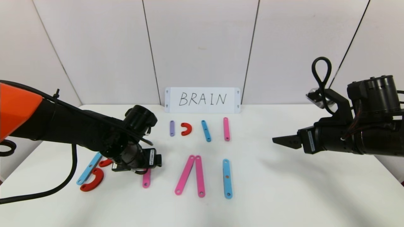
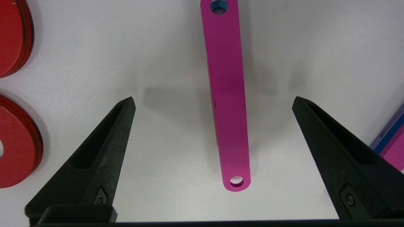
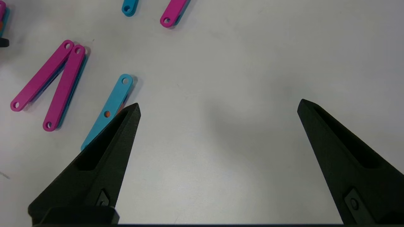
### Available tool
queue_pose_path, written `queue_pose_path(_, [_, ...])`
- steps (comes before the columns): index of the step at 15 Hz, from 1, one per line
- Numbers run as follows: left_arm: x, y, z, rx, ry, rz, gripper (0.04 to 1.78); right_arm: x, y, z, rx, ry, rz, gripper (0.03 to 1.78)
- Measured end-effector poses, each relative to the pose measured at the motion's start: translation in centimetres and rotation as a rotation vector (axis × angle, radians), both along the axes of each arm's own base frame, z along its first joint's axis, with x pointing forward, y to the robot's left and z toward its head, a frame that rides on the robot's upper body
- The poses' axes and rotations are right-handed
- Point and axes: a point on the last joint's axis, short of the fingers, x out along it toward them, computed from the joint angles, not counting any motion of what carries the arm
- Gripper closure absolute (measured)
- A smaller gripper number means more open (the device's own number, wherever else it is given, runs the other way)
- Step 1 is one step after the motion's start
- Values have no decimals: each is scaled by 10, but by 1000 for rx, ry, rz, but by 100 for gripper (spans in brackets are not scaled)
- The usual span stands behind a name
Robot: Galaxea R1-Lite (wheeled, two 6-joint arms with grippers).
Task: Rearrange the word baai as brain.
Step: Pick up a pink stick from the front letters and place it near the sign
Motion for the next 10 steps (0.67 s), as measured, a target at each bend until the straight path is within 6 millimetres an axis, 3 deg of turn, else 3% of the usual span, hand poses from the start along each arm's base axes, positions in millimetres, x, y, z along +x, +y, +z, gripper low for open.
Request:
queue_pose_path(7, [1,-2,-5,6,15,-3,9,-1,0,0,0,1,1,7])
queue_pose_path(10, [0,-3,-6,9,16,-7,30,-1,0,-1,-1,2,1,7])
